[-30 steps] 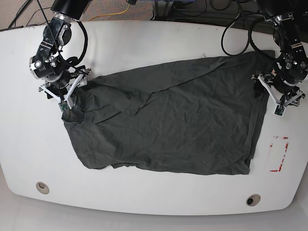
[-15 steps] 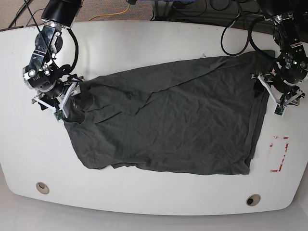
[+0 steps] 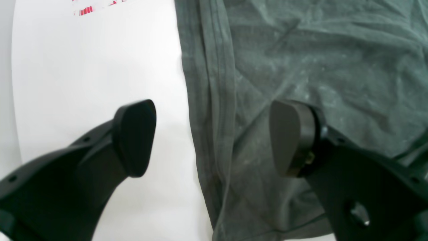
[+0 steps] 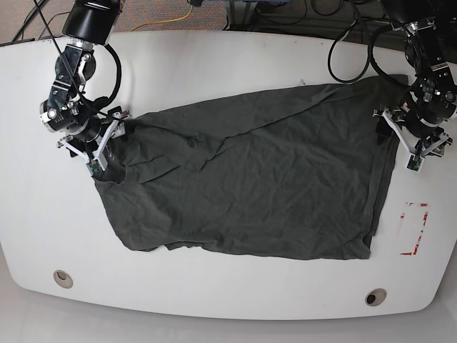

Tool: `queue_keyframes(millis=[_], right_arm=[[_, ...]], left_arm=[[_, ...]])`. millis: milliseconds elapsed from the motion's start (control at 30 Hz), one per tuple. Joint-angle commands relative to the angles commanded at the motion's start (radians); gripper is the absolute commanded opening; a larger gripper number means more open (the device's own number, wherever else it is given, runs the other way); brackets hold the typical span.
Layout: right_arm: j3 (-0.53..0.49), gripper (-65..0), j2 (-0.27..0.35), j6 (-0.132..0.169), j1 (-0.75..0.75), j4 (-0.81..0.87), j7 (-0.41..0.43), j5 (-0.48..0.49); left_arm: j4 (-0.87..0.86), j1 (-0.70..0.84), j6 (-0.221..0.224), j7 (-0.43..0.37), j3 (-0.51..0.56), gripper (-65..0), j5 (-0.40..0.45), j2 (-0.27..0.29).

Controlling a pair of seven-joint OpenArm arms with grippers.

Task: Layout the t-shirt on the table in an organized manner, then fold the t-shirt properly
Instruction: 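Regrip the shirt corners with both grippers at opposite ends of the edge, then lift the shirt edge with both grippers and pull it toward the robot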

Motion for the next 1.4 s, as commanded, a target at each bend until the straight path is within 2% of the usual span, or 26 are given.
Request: queue_keyframes(millis=[100, 167, 567, 600, 800, 867, 900, 967, 1000, 1033, 1133, 1233, 1400], right_arm=[[0.000, -23.9, 0.000, 0.000, 0.000, -0.009, 0.000, 0.000], [0.000, -26.6, 0.000, 0.000, 0.000, -0.009, 0.002, 0.000], [-0.002, -63.9, 0.000, 0.000, 0.000, -0.002, 0.000, 0.000], [-0.002, -65.0, 0.000, 0.000, 0.000, -0.002, 0.000, 0.000], [-0.002, -65.0, 0.000, 0.000, 0.000, 0.017, 0.000, 0.000], [-0.002, -65.0, -0.002, 0.000, -0.003, 0.034, -0.002, 0.000], [-0.002, -65.0, -0.002, 0.000, -0.003, 0.038, -0.002, 0.000], [-0.002, -65.0, -0.002, 0.000, -0.003, 0.038, -0.002, 0.000], [-0.002, -65.0, -0.002, 0.000, -0.003, 0.037, -0.002, 0.000], [-0.002, -65.0, -0.002, 0.000, -0.002, 0.037, -0.002, 0.000], [-0.002, -65.0, -0.002, 0.000, -0.002, 0.037, -0.002, 0.000], [-0.002, -65.0, -0.002, 0.000, -0.002, 0.035, -0.002, 0.000], [-0.002, -65.0, -0.002, 0.000, -0.002, 0.035, -0.002, 0.000]], left_arm=[[0.000, 0.000, 0.000, 0.000, 0.000, -15.1, 0.000, 0.000], [0.000, 0.000, 0.000, 0.000, 0.000, -15.1, 0.000, 0.000], [0.000, 0.000, 0.000, 0.000, 0.000, -15.1, 0.000, 0.002], [0.000, 0.000, 0.000, 0.000, 0.000, -15.1, 0.000, 0.002], [0.008, 0.002, 0.000, 0.000, -0.005, -15.1, -0.002, 0.002], [0.021, 0.014, -0.003, 0.000, -0.046, -15.1, -0.006, 0.000], [0.029, 0.023, -0.014, 0.000, -0.083, -15.0, -0.018, 0.000], [0.032, 0.035, -0.060, 0.005, -0.141, -15.0, -0.055, 0.000], [0.031, 0.040, -0.100, 0.005, -0.173, -15.0, -0.084, 0.000], [0.031, 0.044, -0.114, 0.005, -0.196, -15.0, -0.106, 0.000], [0.031, 0.078, -0.114, 0.021, -0.267, -15.0, -0.141, 0.000], [0.029, 0.104, -0.114, 0.051, -0.304, -15.0, -0.141, 0.000], [0.028, 0.170, -0.114, 0.051, -0.327, -15.1, -0.140, 0.000]])
